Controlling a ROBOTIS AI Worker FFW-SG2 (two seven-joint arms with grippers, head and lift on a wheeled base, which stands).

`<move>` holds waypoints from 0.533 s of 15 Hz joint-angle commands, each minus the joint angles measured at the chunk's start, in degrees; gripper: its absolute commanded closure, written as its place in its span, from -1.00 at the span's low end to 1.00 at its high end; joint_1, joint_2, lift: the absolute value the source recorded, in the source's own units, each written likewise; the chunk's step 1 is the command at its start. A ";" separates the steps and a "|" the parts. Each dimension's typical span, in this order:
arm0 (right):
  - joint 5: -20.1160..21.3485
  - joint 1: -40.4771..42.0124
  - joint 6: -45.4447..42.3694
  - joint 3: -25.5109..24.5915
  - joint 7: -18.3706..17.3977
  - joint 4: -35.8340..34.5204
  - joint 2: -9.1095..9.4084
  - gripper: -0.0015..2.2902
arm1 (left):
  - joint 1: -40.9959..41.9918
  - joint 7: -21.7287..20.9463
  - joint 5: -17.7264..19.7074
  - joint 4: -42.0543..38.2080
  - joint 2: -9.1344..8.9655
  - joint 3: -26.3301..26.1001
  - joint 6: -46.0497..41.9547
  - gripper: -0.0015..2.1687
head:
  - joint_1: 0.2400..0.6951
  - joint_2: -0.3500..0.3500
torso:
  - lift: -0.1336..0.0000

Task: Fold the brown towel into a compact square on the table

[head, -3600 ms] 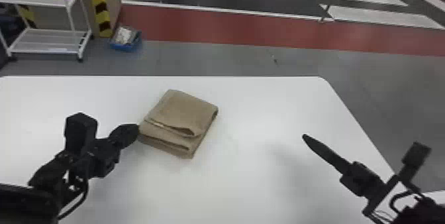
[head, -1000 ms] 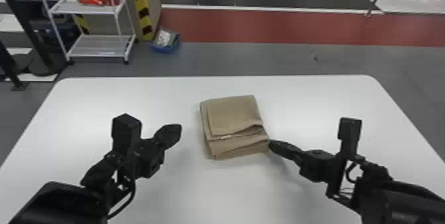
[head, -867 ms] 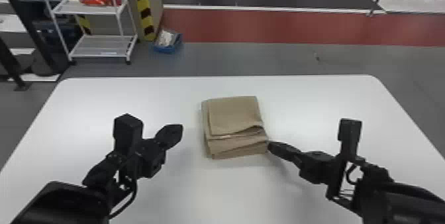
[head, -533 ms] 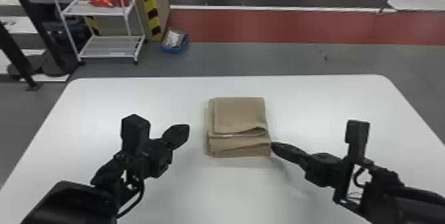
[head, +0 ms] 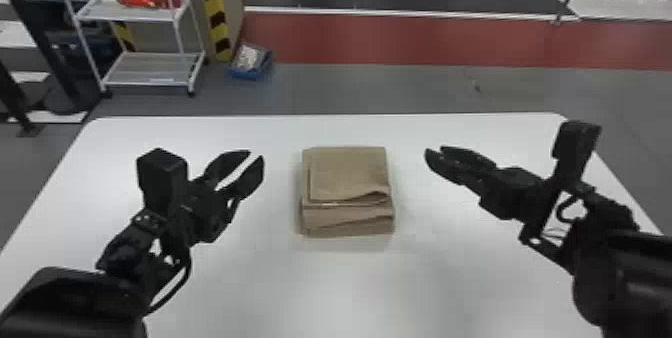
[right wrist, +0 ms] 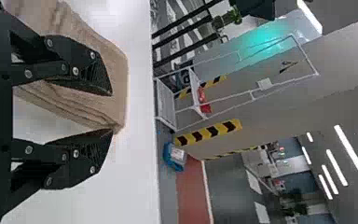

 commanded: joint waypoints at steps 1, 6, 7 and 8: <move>2.14 -3.77 -5.87 -0.41 -0.75 1.82 0.23 -0.96 | -1.05 4.57 0.26 0.30 -0.76 0.29 -6.15 -0.99 | 1.00 -0.13 | -0.85; 1.96 -7.46 -10.08 2.40 -7.52 5.33 0.23 -0.96 | -3.42 16.17 -1.23 1.27 -2.70 -2.52 -16.69 -0.97 | 0.73 -0.11 | -0.85; 1.96 -7.20 -12.72 3.55 -8.13 5.68 0.23 -0.96 | -3.42 16.96 -1.85 2.32 -2.87 -2.96 -20.74 -0.97 | 0.68 -0.11 | -0.85; 2.05 -6.67 -14.83 5.04 -9.36 6.12 0.23 -0.96 | -3.77 17.05 -2.90 3.02 -2.96 -3.57 -21.09 -0.97 | 0.63 -0.10 | -0.85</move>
